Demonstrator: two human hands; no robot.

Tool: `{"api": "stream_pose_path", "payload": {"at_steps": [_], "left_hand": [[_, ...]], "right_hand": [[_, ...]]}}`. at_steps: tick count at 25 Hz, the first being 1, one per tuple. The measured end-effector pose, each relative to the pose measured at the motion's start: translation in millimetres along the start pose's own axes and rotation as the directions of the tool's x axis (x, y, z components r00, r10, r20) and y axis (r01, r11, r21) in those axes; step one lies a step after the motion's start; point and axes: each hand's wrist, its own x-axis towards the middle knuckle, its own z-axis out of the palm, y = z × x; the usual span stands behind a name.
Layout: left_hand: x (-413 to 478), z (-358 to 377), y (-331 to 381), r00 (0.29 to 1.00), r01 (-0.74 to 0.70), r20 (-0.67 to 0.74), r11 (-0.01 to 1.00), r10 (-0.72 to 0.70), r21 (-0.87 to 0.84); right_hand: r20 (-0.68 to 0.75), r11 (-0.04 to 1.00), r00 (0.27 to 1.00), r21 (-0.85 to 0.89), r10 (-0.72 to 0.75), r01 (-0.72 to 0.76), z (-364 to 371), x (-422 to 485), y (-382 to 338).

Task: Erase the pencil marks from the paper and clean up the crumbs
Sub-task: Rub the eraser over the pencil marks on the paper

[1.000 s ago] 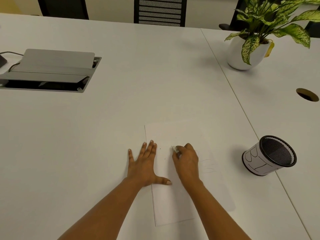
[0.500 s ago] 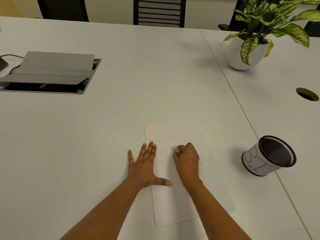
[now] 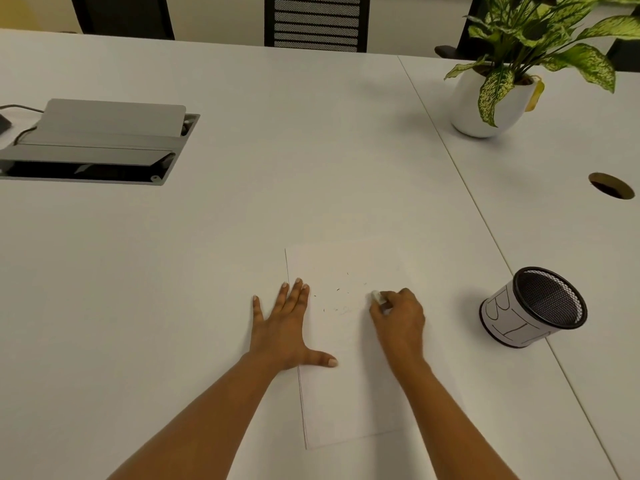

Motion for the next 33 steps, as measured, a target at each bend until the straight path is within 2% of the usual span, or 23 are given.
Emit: {"api": "stream_pose_path", "payload": {"at_steps": [2, 3, 5, 7, 14, 16, 18, 20, 25, 27, 29, 31, 33], "left_hand": [[0.0, 0.3, 0.7, 1.000, 0.001, -0.002, 1.000, -0.001, -0.001], [0.1, 0.2, 0.4, 1.000, 0.003, -0.005, 1.000, -0.003, 0.001], [0.9, 0.5, 0.6, 1.000, 0.006, -0.003, 1.000, -0.006, 0.011], [0.3, 1.0, 0.3, 1.000, 0.003, -0.003, 1.000, -0.003, 0.011], [0.2, 0.3, 0.3, 1.000, 0.004, 0.010, 1.000, -0.004, 0.005], [0.2, 0.0, 0.6, 1.000, 0.006, 0.006, 1.000, -0.006, 0.002], [1.3, 0.1, 1.5, 1.000, 0.001, 0.002, 1.000, -0.001, 0.008], [1.2, 0.0, 0.9, 1.000, 0.000, 0.000, 1.000, 0.000, 0.012], [0.5, 0.2, -0.2, 1.000, 0.004, 0.008, 1.000, -0.004, 0.000], [0.1, -0.3, 0.3, 1.000, 0.006, 0.011, 1.000, -0.006, 0.002], [-0.2, -1.0, 0.5, 1.000, 0.009, 0.006, 1.000, -0.009, 0.003], [-0.1, -1.0, 1.6, 1.000, 0.005, 0.000, 1.000, -0.005, 0.007], [0.2, -0.3, 0.7, 1.000, -0.003, -0.009, 1.000, 0.003, 0.019]], "right_hand": [[0.021, 1.000, 1.000, 0.013, 0.011, -0.011, 7.5, -8.0, -10.1], [0.076, 1.000, 0.997, 0.025, -0.018, 0.016, 16.9, -17.6, -17.9], [0.184, 0.991, 0.974, 0.042, -0.133, 0.127, 34.8, -40.2, -27.5], [0.183, 0.981, 0.964, 0.021, -0.194, 0.194, 35.4, -41.2, -25.5], [0.004, 0.997, 1.000, -0.076, 0.015, -0.014, -2.3, 6.8, 1.9], [0.087, 0.998, 0.996, -0.055, -0.036, 0.041, 16.1, -13.5, -14.6], [0.174, 0.987, 0.972, -0.013, -0.157, 0.162, 34.3, -39.6, -26.3], [0.163, 0.977, 0.965, -0.020, -0.206, 0.212, 35.2, -39.6, -26.2], [0.013, 0.996, 1.000, -0.088, 0.003, -0.002, -1.3, 10.2, -0.2], [-0.026, 0.995, 0.999, -0.090, 0.041, -0.043, 1.2, 10.5, -3.9], [0.056, 0.997, 0.998, -0.083, 0.002, 0.003, 15.8, -3.7, -18.8], [0.158, 0.991, 0.980, -0.049, -0.118, 0.127, 34.3, -28.8, -31.2], [0.168, 0.978, 0.966, -0.031, -0.196, 0.204, 41.7, -38.8, -33.9]]}}
